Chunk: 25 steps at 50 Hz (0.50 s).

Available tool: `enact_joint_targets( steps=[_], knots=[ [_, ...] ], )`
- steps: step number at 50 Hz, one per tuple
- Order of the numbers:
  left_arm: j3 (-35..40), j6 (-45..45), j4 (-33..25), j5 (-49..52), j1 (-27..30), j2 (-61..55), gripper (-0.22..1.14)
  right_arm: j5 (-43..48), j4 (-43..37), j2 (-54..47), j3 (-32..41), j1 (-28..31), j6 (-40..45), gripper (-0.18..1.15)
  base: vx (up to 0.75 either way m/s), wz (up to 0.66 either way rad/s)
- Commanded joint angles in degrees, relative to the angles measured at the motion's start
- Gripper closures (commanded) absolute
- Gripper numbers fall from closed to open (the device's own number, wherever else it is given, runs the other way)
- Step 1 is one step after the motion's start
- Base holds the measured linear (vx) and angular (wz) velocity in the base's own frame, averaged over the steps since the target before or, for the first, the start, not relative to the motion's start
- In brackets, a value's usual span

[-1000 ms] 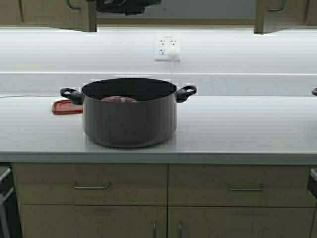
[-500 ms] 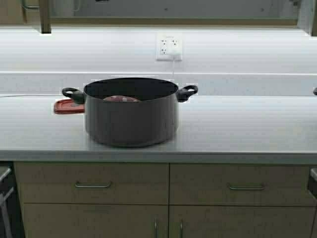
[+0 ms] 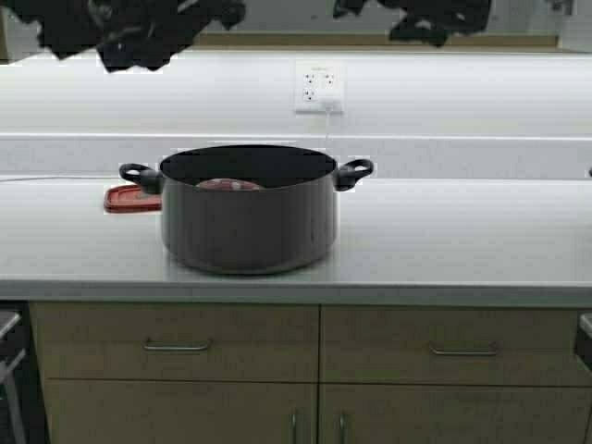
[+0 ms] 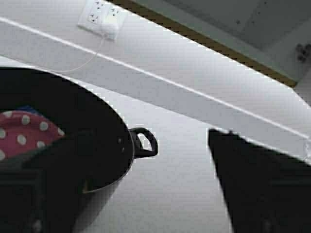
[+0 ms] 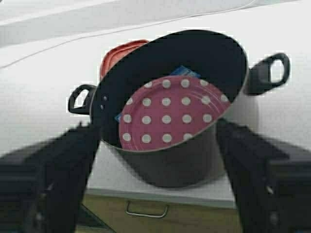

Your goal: Open the cabinet, put the pot inside, then close it

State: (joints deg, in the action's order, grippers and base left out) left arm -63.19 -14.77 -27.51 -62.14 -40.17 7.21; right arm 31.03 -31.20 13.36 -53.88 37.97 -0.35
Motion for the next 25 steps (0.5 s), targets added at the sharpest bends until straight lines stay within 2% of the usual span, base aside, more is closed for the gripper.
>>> enact_joint_targets(
  steps=[1,7,11,18,25],
  knots=[
    [-4.8,-10.7,0.3,-14.2,-0.2,-7.7,-0.08,10.1,6.7,-4.4,-4.8,0.6,12.7,-0.04,0.0,0.0],
    [-5.8,-21.9,0.3,-25.0,0.4,-19.9,-0.08,22.0,13.4,-12.8,-7.5,0.5,28.8,-0.04,0.0,0.03],
    [-5.5,-30.2,-0.2,-31.6,1.9,-28.3,-0.08,29.7,16.3,-19.2,-7.6,-0.4,35.2,-0.04,0.0,0.04],
    [-2.4,-43.7,0.0,-38.1,6.9,-40.3,-0.08,39.7,17.6,-28.4,-6.8,-3.3,39.8,-0.04,0.0,0.02],
    [3.1,-45.8,0.4,-38.2,9.9,-46.2,-0.08,44.6,18.1,-35.2,-4.8,-7.4,41.0,-0.04,0.0,0.02]
  ],
)
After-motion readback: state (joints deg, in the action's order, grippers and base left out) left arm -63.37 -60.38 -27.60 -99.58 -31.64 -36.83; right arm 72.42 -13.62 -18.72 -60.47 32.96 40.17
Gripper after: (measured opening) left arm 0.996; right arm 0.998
